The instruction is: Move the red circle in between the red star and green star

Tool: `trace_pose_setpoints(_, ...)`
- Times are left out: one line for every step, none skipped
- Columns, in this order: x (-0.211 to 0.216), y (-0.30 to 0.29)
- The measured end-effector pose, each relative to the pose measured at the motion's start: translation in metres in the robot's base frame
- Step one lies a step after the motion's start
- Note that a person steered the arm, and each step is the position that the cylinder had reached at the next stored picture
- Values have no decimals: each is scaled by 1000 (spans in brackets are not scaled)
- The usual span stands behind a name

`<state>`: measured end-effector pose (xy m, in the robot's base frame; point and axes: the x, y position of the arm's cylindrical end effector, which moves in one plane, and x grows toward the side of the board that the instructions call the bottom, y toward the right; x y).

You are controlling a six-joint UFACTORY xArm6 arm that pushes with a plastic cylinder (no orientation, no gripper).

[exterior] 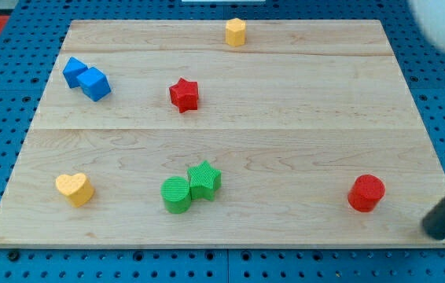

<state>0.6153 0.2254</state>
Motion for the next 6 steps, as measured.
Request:
trace_pose_setpoints(-67, -31)
trace_pose_setpoints(-121, -61)
trace_pose_setpoints(-94, -118)
trace_pose_setpoints(-63, -35)
trace_pose_setpoints(-40, -102)
trace_pose_setpoints(-74, -144)
